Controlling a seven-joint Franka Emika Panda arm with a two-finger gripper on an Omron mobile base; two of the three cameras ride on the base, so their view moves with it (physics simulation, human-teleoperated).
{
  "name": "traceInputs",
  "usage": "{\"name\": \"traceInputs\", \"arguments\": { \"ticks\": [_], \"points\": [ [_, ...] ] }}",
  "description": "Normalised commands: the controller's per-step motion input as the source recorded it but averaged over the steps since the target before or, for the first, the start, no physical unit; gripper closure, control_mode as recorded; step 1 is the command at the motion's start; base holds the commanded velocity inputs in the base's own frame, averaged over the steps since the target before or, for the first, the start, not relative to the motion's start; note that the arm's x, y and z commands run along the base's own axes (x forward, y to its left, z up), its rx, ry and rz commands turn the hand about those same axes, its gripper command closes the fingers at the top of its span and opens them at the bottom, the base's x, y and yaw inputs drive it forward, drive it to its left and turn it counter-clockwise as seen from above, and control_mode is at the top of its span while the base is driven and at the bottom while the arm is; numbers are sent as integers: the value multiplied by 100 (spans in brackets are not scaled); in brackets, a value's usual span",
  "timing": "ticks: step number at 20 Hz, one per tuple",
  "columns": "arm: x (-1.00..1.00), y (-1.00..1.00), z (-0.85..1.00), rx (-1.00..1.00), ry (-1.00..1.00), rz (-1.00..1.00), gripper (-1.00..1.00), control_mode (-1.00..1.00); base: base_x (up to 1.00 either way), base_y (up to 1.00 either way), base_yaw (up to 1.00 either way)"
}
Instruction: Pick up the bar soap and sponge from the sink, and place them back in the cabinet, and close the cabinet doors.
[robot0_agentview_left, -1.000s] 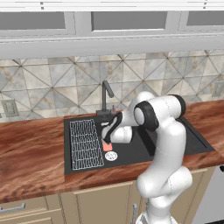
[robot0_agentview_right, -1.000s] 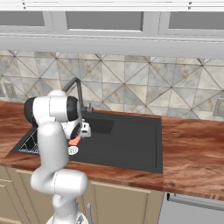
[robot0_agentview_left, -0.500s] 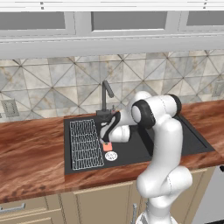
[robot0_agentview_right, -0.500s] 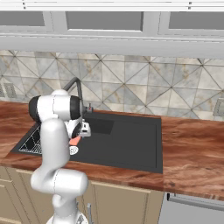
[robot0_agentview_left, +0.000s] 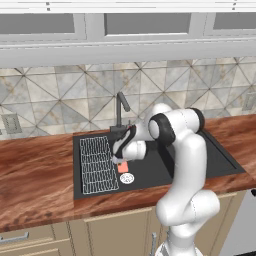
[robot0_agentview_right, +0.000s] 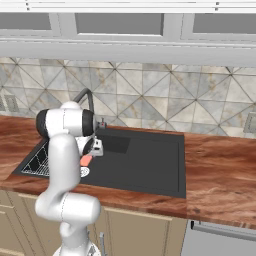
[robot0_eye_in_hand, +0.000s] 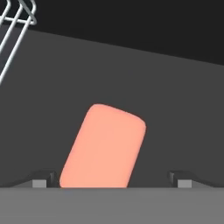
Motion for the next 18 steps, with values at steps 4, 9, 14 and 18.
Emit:
{"name": "traceInputs", "arguments": {
  "ticks": [4,9,14,18],
  "points": [
    [7,6,-20,1,2,1,-100,-100,0,0,0],
    [3,7,-41,0,0,1,-100,-100,0,0,0],
    [2,9,-23,0,0,0,-100,-100,0,0,0],
    [6,5,-29,0,0,0,-100,-100,0,0,0]
  ]
}}
